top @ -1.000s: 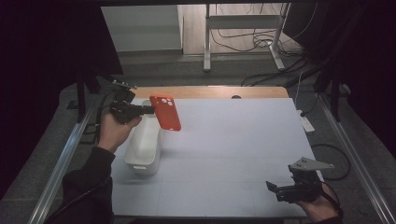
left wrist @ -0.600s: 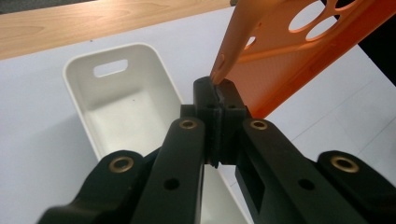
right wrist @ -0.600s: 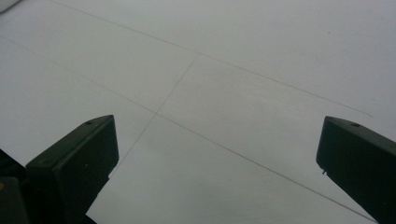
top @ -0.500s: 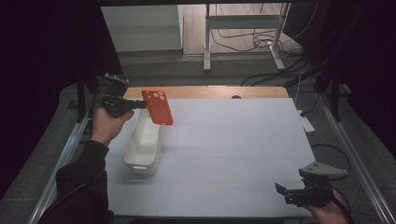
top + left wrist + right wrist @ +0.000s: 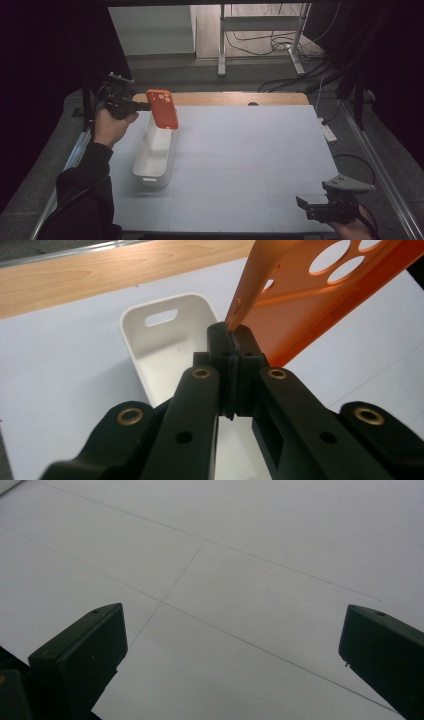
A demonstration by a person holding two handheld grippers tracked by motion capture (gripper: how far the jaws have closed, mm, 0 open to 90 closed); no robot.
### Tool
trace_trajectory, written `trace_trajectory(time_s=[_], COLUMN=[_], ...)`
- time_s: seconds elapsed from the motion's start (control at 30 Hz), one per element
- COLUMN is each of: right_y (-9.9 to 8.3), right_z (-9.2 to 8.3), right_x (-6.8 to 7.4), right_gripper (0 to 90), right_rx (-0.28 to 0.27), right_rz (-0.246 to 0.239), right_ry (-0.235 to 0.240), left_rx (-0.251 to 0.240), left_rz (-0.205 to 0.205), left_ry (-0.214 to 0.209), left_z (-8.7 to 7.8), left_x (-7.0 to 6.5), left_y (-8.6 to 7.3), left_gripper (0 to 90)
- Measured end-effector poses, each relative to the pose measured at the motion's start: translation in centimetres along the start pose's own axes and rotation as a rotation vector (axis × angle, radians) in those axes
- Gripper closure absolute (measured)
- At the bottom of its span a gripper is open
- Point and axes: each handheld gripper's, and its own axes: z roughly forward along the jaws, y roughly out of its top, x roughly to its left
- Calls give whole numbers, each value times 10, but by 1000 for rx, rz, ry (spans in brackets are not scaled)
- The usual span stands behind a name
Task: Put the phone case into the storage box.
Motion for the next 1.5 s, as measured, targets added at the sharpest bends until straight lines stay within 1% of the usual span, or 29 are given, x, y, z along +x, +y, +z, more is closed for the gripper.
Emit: trace_trajectory(time_s=[0.13,0.43,0.53,0.57,0.83,1.2,1.3,1.5], right_y=[0,-1,-1,-1,-1,-1,-1,-1], right_z=[-1,-2,-2,-2,-2,-1,-2,-2], right_x=[0,0,0,0,0,0,0,0], right_gripper=[0,0,0,0,0,0,0,0], right_rx=[-4,-16,-16,-16,-14,-11,-12,-11], right_rz=[7,6,5,5,4,0,2,2], right_ry=[-7,-10,-8,-7,-6,-4,-3,-2], left_rx=[-6,-8,-10,-11,-7,-4,3,11], left_rz=[-17,-33,-38,-46,-55,-75,-80,-86], left_ry=[9,29,41,42,66,70,73,73], left_z=[1,6,7,8,15,28,34,42], left_x=[7,17,21,22,30,35,38,40], left_y=[2,6,8,8,11,13,13,12], left_gripper=[890,890,890,890,890,890,890,890])
